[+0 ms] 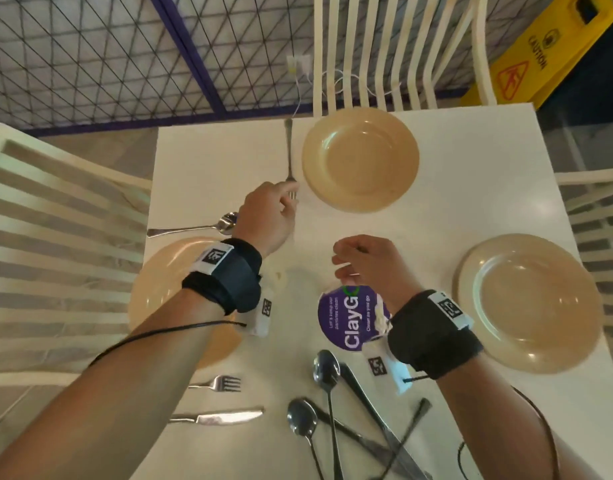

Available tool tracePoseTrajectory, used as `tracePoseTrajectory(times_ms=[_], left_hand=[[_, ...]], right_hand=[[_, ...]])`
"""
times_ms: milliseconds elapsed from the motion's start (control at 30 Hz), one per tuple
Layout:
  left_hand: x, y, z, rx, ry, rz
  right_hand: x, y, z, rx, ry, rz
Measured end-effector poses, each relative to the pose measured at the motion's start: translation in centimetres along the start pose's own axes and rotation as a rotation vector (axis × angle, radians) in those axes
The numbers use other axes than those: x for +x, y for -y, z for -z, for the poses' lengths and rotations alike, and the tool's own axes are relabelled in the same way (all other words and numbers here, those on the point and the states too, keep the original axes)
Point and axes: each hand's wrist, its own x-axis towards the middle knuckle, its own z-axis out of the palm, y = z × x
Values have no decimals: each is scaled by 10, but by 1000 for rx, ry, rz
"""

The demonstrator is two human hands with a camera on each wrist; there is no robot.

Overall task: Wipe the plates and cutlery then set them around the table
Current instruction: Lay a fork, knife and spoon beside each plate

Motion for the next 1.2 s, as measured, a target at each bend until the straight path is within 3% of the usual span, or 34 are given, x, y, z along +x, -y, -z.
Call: tracePoseTrajectory(times_ms=[133,300,400,533,733,1200], left_hand=[[-79,-8,-24,-86,82,-11],[-179,-16,-55,-128,200,67],[-229,-17,-72,-132,233,110],[-280,-18,-86,-128,238,138],[-325,-30,-90,-111,226,200],[-373,-37,-102,-105,217,289]], right_hand=[[-54,-55,35,-140,-91,-2],[-123,-123,57,-543,-207,39],[-156,-149,45,-758,-142,49],[-162,-180,21,-1063,-86,72],[-153,-177,10,-1255,-144,159],[-143,-170,10,-1275,-119,20]])
